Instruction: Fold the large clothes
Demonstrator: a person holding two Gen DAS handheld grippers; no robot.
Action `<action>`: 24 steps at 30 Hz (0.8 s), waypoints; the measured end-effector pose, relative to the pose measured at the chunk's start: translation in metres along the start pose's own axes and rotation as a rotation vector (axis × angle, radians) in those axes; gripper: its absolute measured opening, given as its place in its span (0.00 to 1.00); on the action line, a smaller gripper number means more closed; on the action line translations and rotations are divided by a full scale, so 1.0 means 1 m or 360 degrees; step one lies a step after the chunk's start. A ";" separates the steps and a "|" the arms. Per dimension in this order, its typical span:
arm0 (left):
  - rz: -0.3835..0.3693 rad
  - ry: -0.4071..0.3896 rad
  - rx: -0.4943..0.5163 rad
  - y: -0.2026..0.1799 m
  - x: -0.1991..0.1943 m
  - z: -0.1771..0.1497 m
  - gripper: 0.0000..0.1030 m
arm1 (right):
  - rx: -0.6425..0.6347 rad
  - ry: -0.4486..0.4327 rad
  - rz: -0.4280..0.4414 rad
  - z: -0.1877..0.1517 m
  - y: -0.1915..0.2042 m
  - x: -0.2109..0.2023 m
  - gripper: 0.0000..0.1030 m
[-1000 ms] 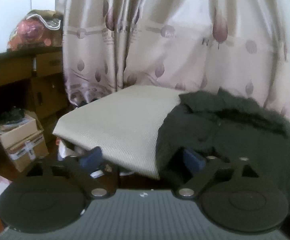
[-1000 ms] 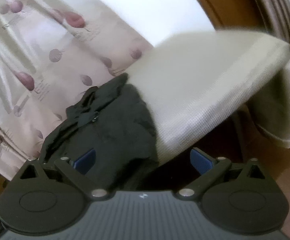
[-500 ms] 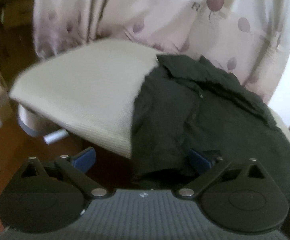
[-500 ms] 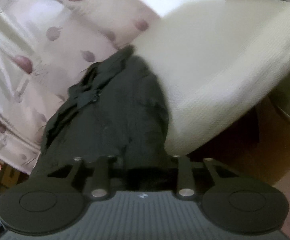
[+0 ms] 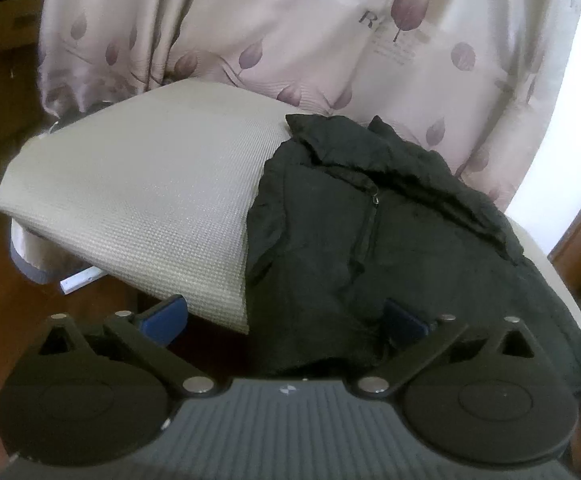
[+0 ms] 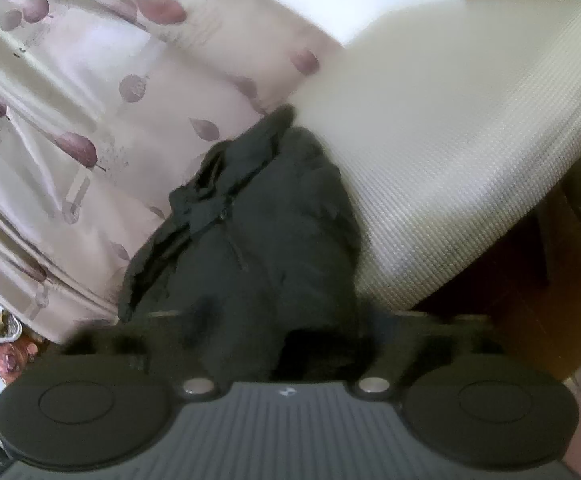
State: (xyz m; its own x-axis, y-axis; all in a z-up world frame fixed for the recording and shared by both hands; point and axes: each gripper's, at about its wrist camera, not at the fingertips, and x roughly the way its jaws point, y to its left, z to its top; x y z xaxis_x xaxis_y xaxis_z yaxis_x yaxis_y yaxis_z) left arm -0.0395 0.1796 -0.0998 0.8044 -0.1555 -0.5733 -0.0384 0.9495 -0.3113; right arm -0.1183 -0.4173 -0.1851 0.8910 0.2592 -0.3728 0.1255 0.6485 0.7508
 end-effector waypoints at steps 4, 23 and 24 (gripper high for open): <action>-0.0049 0.0084 -0.0080 0.013 0.008 0.000 1.00 | -0.0020 0.0025 0.0011 0.001 0.006 0.005 0.97; -0.0134 0.0233 0.0035 -0.015 0.028 0.001 0.12 | -0.0111 0.0119 0.0047 -0.001 0.018 0.009 0.11; -0.0129 0.0215 0.0045 -0.018 0.024 0.004 0.12 | -0.0096 0.0114 0.0071 -0.001 0.018 0.005 0.11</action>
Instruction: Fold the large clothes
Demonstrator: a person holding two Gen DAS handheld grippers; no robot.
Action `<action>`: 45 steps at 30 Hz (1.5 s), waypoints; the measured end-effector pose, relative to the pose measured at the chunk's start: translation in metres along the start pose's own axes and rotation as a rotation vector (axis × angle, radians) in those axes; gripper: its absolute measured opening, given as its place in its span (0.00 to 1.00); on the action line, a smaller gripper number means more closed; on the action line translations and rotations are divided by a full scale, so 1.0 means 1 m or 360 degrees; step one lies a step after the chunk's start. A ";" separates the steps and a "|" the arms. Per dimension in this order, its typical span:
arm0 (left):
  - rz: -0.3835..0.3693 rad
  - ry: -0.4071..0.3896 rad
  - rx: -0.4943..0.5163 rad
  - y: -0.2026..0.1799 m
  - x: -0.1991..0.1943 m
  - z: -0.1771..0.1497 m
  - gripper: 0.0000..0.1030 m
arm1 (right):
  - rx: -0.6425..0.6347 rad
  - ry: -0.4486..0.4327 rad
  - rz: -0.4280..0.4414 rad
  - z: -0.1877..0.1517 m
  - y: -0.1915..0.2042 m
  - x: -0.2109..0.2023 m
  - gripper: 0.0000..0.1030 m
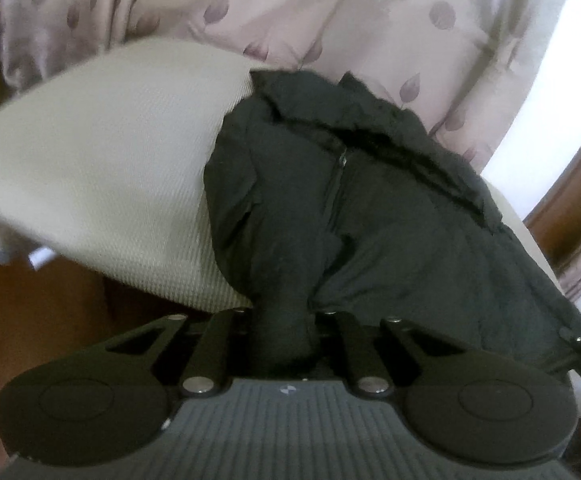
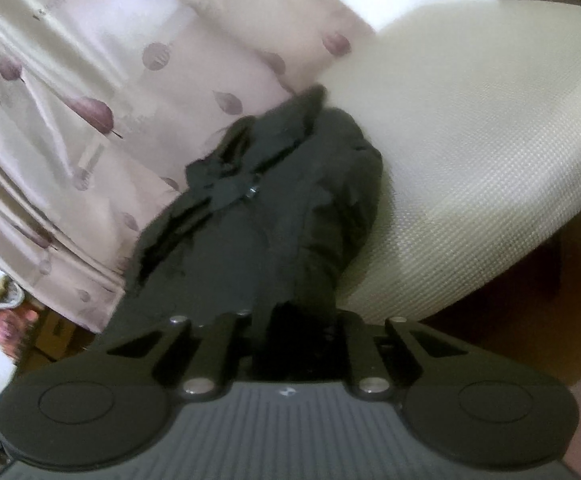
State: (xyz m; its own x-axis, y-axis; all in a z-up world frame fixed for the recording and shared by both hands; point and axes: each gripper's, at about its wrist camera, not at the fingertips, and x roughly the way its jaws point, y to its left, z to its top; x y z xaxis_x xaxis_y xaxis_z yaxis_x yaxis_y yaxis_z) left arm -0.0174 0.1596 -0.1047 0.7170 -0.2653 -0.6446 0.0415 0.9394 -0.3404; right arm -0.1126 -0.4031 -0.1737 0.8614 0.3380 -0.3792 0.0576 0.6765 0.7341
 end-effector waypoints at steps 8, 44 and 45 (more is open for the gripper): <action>-0.0031 -0.0092 -0.0075 0.003 -0.039 -0.011 0.11 | 0.0066 0.0015 0.0084 -0.018 0.008 -0.026 0.11; 0.0169 -0.0497 -0.0088 -0.071 0.115 0.278 0.22 | 0.0061 -0.0070 0.0108 0.196 0.054 0.194 0.11; 0.0194 -0.0479 -0.0090 -0.069 0.128 0.280 0.23 | 0.0098 -0.0051 0.0084 0.196 0.045 0.207 0.12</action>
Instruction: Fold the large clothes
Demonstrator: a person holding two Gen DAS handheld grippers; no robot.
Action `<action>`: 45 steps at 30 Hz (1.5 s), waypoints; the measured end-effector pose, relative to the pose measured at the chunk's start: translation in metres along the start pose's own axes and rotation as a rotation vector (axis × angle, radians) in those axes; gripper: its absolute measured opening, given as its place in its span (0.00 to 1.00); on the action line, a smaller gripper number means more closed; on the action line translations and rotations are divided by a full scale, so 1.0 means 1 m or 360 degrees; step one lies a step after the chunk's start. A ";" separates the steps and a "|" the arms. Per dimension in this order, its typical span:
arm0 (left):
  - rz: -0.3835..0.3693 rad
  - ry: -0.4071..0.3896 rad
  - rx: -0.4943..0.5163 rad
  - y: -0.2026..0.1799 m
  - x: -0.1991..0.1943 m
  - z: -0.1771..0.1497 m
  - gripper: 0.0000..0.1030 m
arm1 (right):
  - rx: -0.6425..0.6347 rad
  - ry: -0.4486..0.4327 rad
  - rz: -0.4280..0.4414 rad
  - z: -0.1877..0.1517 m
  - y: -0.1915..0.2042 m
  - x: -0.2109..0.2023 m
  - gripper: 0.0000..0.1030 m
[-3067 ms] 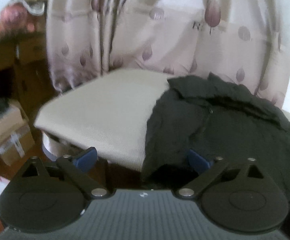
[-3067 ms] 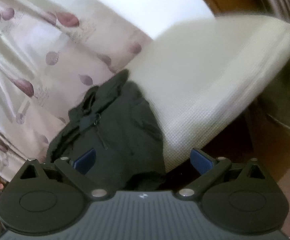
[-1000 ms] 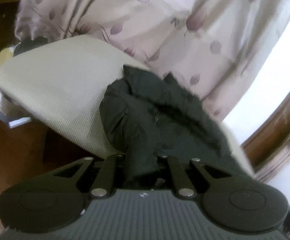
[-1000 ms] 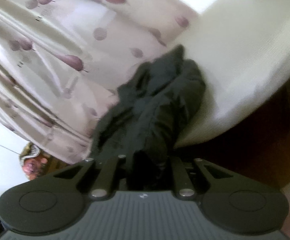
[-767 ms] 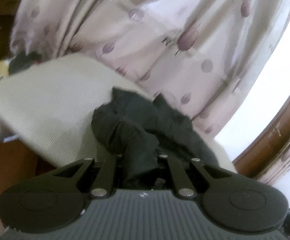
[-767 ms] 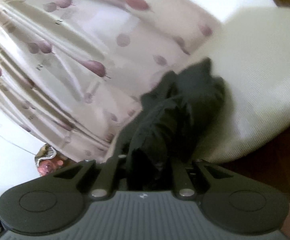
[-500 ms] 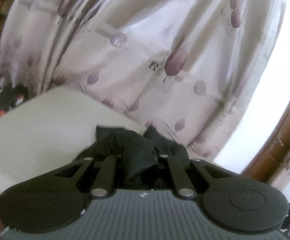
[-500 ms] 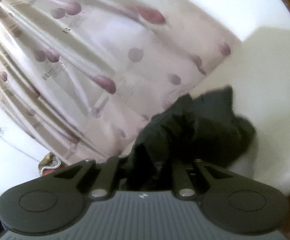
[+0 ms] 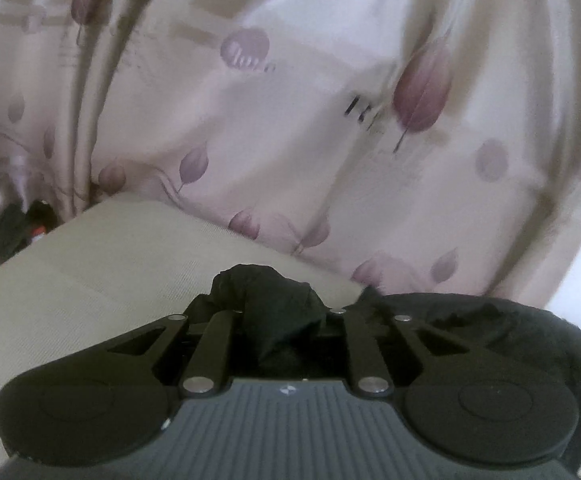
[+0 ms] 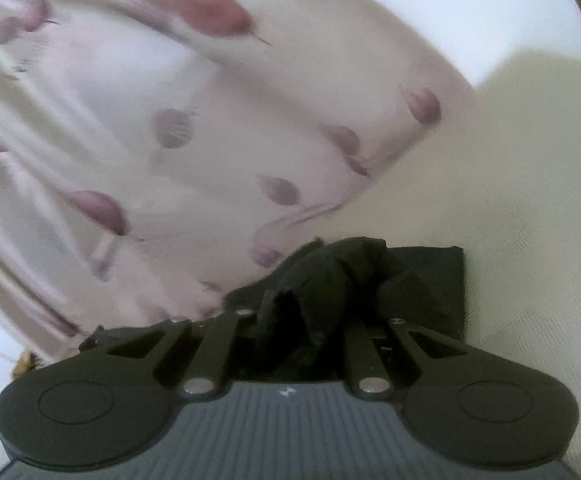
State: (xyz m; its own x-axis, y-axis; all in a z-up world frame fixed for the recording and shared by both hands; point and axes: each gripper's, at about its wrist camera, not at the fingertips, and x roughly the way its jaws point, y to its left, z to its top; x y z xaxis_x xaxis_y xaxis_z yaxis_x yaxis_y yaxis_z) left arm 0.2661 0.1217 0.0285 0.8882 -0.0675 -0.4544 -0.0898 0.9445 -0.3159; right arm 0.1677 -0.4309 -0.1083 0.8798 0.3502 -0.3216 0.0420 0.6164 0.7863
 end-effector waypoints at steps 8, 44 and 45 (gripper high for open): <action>0.0055 0.0049 0.0096 0.003 0.045 -0.018 0.37 | 0.0227 0.0036 -0.0043 -0.003 -0.044 0.056 0.18; 0.0021 0.0225 0.0443 -0.016 0.117 -0.066 0.52 | -0.1042 0.0201 -0.0544 -0.035 0.041 0.126 0.39; 0.0032 0.0225 0.0455 -0.017 0.119 -0.068 0.52 | -0.1022 0.0205 -0.0541 -0.036 0.037 0.127 0.39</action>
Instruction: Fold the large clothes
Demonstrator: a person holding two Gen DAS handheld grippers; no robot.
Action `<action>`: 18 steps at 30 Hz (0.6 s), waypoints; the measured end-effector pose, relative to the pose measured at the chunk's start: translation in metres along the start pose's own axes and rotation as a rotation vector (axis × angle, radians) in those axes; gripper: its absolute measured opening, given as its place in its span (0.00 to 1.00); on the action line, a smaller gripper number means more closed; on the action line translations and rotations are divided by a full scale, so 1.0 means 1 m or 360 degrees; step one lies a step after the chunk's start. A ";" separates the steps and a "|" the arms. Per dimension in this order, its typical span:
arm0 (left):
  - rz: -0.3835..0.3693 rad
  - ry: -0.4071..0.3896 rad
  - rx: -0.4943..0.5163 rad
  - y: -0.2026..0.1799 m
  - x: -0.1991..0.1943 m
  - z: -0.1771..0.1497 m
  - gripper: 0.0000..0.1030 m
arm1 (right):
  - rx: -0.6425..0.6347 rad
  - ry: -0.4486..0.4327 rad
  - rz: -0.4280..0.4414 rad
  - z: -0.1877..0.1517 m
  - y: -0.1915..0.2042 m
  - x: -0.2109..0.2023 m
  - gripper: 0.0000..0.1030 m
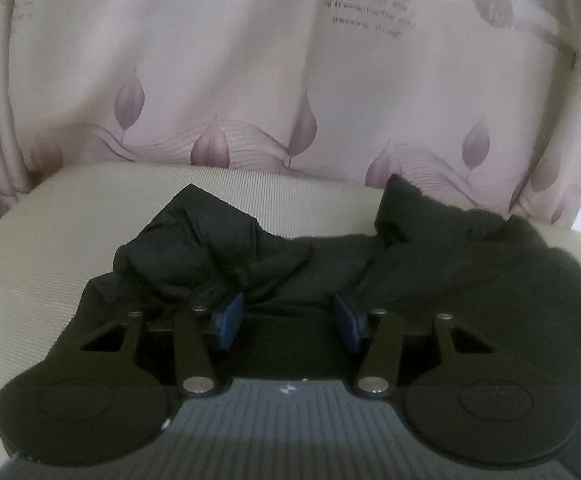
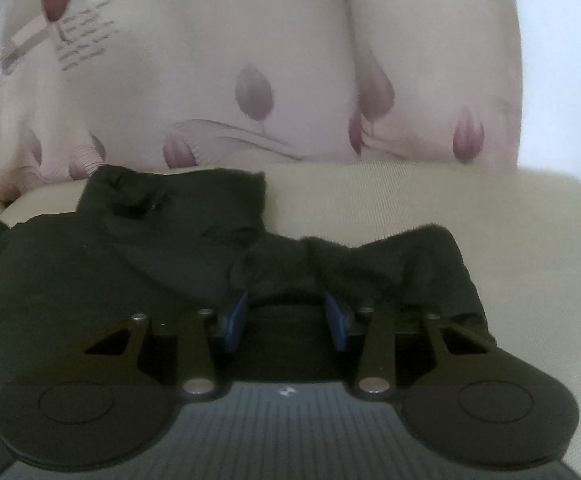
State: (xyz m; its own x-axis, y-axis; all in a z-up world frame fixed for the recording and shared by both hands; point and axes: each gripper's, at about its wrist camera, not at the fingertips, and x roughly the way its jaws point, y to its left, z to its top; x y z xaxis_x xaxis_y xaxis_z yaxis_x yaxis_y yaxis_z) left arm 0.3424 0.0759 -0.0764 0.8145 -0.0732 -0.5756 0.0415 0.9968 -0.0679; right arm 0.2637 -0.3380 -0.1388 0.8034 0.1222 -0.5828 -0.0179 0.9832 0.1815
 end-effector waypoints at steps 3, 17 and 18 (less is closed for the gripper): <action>0.0012 -0.0014 0.0008 -0.003 0.006 -0.005 0.53 | 0.0001 -0.0018 -0.0019 -0.010 0.001 0.007 0.39; -0.0074 0.0035 -0.0147 0.012 0.022 -0.007 0.54 | -0.0042 -0.0045 -0.0150 -0.021 0.009 0.027 0.38; -0.0078 0.0038 -0.0151 0.012 0.022 -0.008 0.54 | -0.0042 -0.0043 -0.0150 -0.020 0.008 0.027 0.38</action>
State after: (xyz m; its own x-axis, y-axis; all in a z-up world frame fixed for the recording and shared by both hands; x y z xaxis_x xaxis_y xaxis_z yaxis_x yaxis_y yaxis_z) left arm 0.3561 0.0862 -0.0958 0.7989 -0.1239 -0.5886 0.0252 0.9846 -0.1730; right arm 0.2739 -0.3241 -0.1690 0.8179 0.0254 -0.5748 0.0433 0.9935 0.1056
